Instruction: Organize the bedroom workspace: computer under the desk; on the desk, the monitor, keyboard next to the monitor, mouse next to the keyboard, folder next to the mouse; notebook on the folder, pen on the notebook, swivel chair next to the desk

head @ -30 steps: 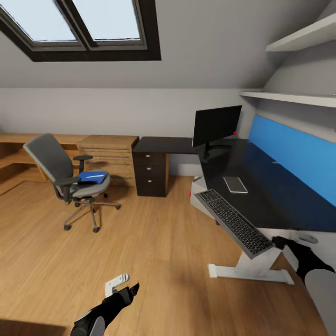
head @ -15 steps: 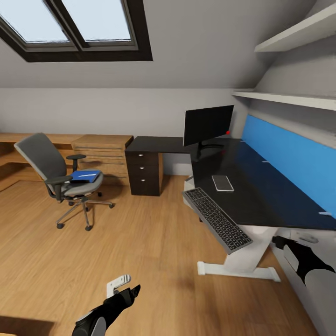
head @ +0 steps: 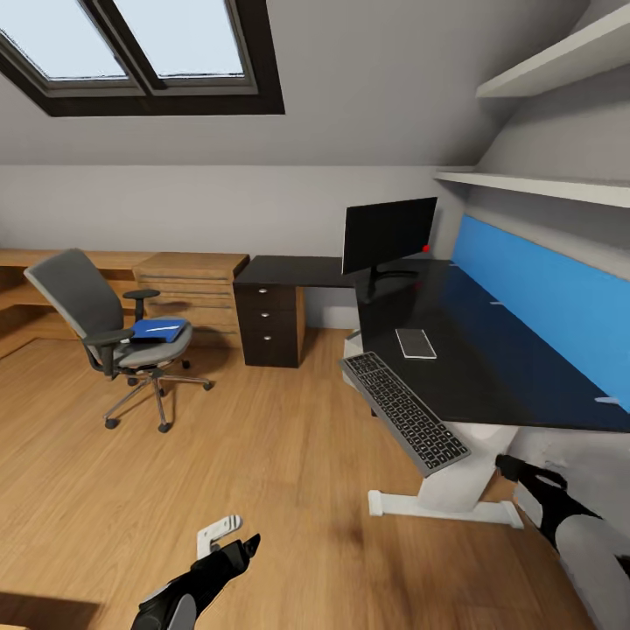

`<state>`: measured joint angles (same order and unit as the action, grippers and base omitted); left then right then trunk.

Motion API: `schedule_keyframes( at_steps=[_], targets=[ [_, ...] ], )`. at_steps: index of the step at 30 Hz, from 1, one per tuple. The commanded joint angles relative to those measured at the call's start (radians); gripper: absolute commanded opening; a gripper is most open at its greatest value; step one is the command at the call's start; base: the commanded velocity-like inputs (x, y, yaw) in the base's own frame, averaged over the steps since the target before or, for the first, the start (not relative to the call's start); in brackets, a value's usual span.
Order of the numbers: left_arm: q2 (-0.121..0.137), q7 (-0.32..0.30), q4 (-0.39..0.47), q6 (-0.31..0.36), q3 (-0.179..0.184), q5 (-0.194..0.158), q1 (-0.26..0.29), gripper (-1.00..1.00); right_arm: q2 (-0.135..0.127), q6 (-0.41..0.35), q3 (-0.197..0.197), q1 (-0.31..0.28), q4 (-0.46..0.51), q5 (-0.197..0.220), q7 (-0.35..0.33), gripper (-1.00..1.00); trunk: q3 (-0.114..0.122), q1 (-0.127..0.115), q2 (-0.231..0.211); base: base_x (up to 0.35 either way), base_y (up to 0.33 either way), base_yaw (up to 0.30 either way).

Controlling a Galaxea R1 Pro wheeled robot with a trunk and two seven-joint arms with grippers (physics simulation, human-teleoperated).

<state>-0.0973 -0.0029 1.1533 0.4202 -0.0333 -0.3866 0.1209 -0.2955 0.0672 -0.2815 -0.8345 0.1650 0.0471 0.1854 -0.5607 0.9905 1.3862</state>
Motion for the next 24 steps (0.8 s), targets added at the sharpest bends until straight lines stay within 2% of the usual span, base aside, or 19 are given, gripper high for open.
schedule_keyframes(
  at_steps=[1,4,8,12,16,18,20,24],
  targets=[
    [-0.001,0.000,0.013,0.008,-0.007,-0.009,0.000,1.00,0.014,0.045,0.003,-0.001,-0.032,-0.020,0.002,1.00,-0.001,0.000,0.001,0.000,0.000,0.000],
    [-0.001,-0.001,0.038,0.009,-0.033,-0.010,0.000,1.00,0.046,0.105,0.004,0.001,-0.083,-0.073,0.001,1.00,-0.001,0.000,0.001,0.000,0.000,0.000],
    [-0.003,-0.001,0.045,0.010,-0.046,-0.011,0.000,1.00,0.058,0.128,0.004,0.015,-0.118,-0.090,-0.001,1.00,-0.001,0.000,0.001,0.000,0.000,0.000],
    [-0.005,-0.002,0.038,0.011,-0.050,-0.012,0.000,1.00,0.067,0.181,0.004,0.066,-0.161,-0.098,-0.001,1.00,-0.001,0.000,0.001,0.000,0.000,0.000],
    [-0.005,-0.003,0.003,0.010,-0.051,-0.010,0.000,1.00,0.083,0.260,0.004,0.133,-0.177,-0.101,-0.001,1.00,-0.001,0.000,0.001,0.000,0.000,0.000],
    [-0.003,-0.005,-0.045,0.009,-0.050,-0.008,0.000,1.00,0.095,0.305,0.004,0.182,-0.182,-0.102,-0.002,1.00,-0.001,0.000,0.001,0.000,0.000,0.000],
    [-0.002,-0.005,-0.083,0.008,-0.050,-0.002,0.000,1.00,0.098,0.318,0.004,0.208,-0.184,-0.101,-0.002,1.00,-0.001,0.000,0.001,0.000,0.000,0.000],
    [0.005,-0.007,-0.176,0.006,-0.050,0.043,0.000,1.00,0.102,0.339,0.004,0.267,-0.186,-0.098,-0.012,1.00,-0.001,0.000,0.001,0.000,0.000,0.000]
  ],
)
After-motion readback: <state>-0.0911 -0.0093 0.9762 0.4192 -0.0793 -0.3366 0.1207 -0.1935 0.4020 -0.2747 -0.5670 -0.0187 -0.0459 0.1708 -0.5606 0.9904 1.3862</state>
